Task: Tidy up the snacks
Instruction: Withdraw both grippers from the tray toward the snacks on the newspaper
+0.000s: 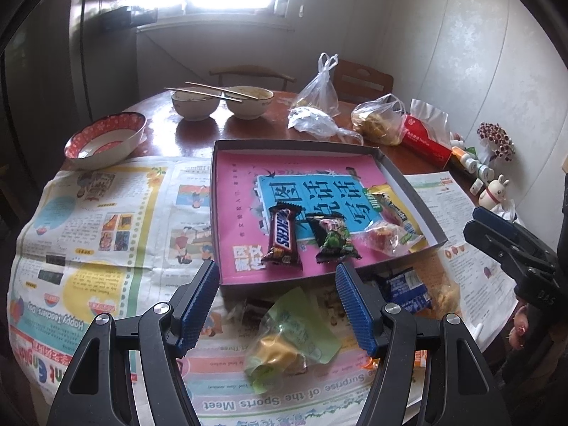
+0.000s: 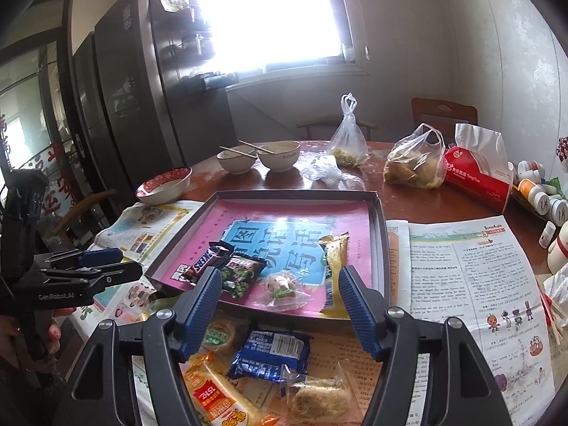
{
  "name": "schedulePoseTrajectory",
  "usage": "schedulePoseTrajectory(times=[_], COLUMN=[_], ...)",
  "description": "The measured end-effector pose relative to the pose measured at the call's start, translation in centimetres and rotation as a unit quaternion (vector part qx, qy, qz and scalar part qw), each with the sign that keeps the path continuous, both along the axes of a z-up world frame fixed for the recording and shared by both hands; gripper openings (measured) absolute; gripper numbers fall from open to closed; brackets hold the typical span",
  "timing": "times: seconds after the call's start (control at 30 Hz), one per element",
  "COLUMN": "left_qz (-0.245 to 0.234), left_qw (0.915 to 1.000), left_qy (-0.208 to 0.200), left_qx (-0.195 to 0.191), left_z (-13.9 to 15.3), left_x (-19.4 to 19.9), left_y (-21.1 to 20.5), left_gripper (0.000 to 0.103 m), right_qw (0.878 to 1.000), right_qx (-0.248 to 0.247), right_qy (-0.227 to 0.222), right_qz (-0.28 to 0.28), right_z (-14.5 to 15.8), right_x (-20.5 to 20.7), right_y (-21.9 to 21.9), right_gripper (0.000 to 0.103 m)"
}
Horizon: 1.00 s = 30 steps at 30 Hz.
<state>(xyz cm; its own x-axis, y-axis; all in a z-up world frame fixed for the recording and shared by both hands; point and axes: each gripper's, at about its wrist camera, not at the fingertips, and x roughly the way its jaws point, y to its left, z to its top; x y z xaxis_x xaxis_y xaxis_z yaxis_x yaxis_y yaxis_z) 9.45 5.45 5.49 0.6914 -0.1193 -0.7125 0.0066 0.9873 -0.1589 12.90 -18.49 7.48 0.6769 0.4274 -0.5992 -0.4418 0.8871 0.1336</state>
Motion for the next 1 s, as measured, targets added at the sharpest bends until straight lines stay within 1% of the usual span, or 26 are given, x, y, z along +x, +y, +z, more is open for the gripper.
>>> schedulePoseTrajectory(times=[0.37, 0.53, 1.0], left_qz=[-0.007, -0.009, -0.016], left_qw=[0.9999, 0.9997, 0.9993], left_qy=[0.011, 0.018, 0.03], left_qx=[0.004, 0.01, 0.015], left_z=[-0.5, -1.0, -1.8], left_x=[-1.1, -1.5, -2.6], left_y=[0.2, 0.3, 0.3], left_gripper=[0.07, 0.07, 0.07], right_qw=[1.0, 0.999, 0.996], right_qx=[-0.001, -0.012, -0.032], right_qy=[0.006, 0.006, 0.031], right_qz=[0.028, 0.043, 0.075], right_z=[-0.1, -0.4, -2.3], right_x=[-1.5, -2.5, -4.4], right_y=[1.0, 1.6, 2.4], right_gripper=[0.068, 0.068, 0.068])
